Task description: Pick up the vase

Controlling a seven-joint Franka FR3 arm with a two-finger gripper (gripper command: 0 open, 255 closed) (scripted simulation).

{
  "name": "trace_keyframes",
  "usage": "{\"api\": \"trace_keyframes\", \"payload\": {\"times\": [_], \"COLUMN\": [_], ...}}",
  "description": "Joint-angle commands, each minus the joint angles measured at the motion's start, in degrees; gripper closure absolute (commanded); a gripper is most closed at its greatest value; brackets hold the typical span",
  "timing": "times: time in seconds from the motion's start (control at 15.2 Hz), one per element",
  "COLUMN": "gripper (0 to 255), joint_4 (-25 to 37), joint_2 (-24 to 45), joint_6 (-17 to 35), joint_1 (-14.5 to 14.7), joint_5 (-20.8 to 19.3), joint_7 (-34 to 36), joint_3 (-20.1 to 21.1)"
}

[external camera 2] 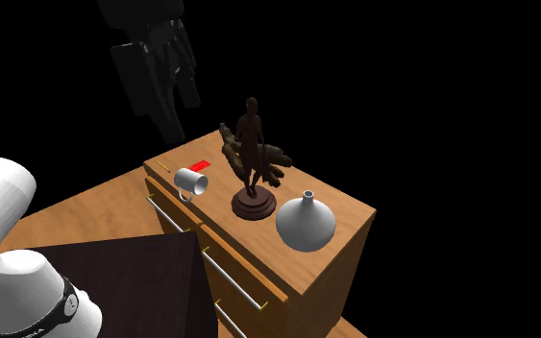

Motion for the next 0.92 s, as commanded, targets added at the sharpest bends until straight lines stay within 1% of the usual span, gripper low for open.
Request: {"api": "trace_keyframes", "payload": {"times": [0.0, 0.46, 0.86], "gripper": [0, 0, 0], "joint_4": [0.00, -2.92, -2.45], "joint_2": [0.00, 8.98, 19.21], "joint_6": [0.00, 10.69, 19.43], "joint_1": [0.00, 0.90, 1.28], "joint_5": [0.00, 2.24, 2.85], "joint_7": [0.00, 6.10, 11.48], "joint_3": [0.00, 5.24, 9.62]}}
